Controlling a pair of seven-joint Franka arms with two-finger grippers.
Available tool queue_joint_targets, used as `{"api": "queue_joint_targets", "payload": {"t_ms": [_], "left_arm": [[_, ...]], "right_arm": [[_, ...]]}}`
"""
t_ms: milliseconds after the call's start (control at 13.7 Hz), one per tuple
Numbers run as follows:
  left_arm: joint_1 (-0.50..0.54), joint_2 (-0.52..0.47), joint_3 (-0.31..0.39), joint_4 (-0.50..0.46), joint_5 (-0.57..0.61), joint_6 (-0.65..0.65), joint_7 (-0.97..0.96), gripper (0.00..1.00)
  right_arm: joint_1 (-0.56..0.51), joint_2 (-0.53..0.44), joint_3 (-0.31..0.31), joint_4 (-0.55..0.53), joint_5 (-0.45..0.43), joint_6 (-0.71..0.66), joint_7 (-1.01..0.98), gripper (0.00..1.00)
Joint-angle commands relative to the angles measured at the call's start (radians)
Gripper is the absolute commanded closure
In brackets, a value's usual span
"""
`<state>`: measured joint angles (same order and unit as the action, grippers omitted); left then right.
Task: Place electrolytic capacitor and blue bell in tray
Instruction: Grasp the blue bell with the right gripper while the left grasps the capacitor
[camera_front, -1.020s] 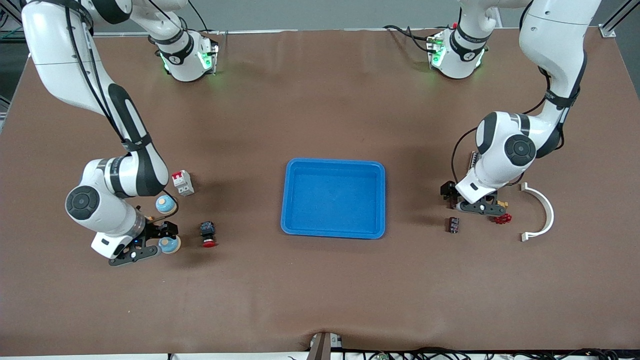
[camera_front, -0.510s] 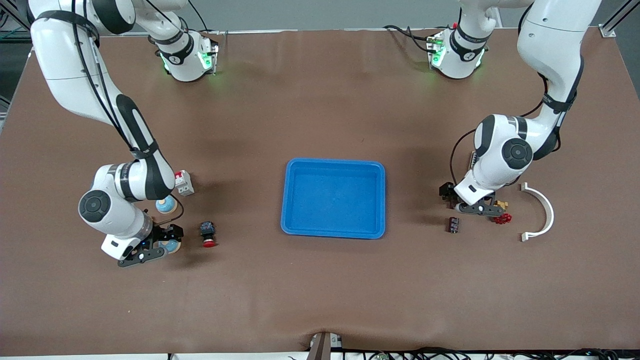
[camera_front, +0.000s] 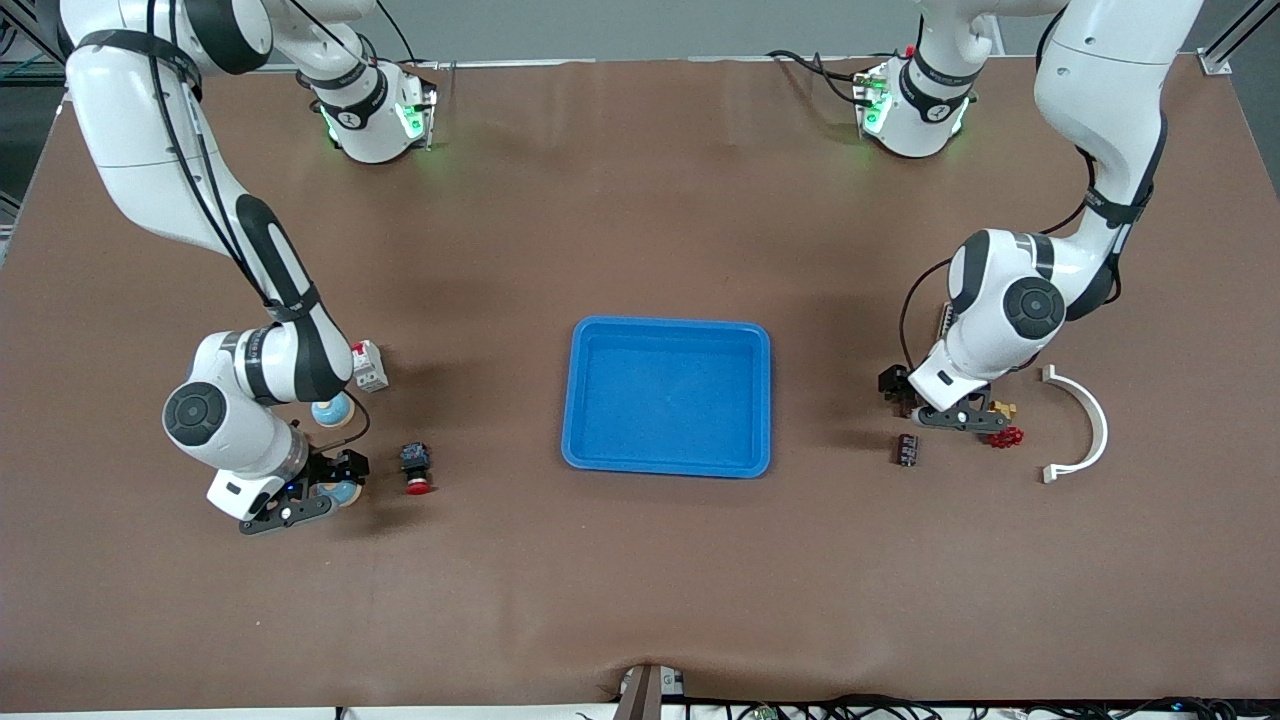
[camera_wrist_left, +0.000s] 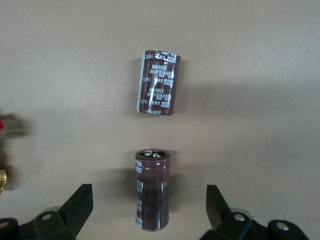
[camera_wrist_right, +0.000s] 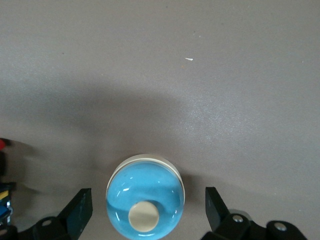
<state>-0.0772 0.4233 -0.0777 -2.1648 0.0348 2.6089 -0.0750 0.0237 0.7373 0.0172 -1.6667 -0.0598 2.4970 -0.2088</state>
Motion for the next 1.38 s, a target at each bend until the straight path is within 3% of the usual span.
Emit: {"api": "queue_joint_targets", "payload": {"t_ms": [0,219,364,437,729,874,1020,1239,1311], "left_arm": [[0.002,0.008,-0.001,0.007,0.014,0.011,-0.019,0.0],[0.002,0.009,-0.001,0.006,0.016,0.013,-0.019,0.0],[0.002,0.021,-0.001,0.0,0.016,0.048,-0.019,0.0],[0.002,0.028,-0.001,-0.001,0.016,0.06,-0.019,0.0],[0.004,0.029,-0.001,-0.001,0.016,0.06,-0.019,0.03],[0.007,0.029,-0.001,-0.003,0.016,0.057,-0.017,0.21],[0.008,0.025,-0.001,-0.009,0.016,0.05,-0.014,0.29],[0.008,0.017,-0.001,-0.018,0.016,0.049,-0.016,0.62],[0.008,0.015,0.001,-0.023,0.016,0.048,-0.017,0.77]], "right_arm": [[-0.007,0.011,0.006,0.01,0.005,0.017,-0.014,0.0],[-0.007,0.013,0.006,0.01,0.005,0.016,-0.014,0.0],[-0.007,0.013,0.006,0.011,0.005,0.016,-0.014,0.27],[-0.007,0.013,0.006,0.012,0.005,0.016,-0.014,0.34],[-0.005,0.013,0.006,0.013,0.008,0.016,-0.011,0.45],[-0.004,0.007,0.006,0.021,0.009,0.007,-0.006,0.45],[-0.001,-0.002,0.007,0.031,0.012,-0.001,-0.003,0.45],[0.005,-0.026,0.01,0.102,0.023,-0.142,0.002,0.44],[0.009,-0.033,0.01,0.135,0.037,-0.197,0.012,0.44]]}}
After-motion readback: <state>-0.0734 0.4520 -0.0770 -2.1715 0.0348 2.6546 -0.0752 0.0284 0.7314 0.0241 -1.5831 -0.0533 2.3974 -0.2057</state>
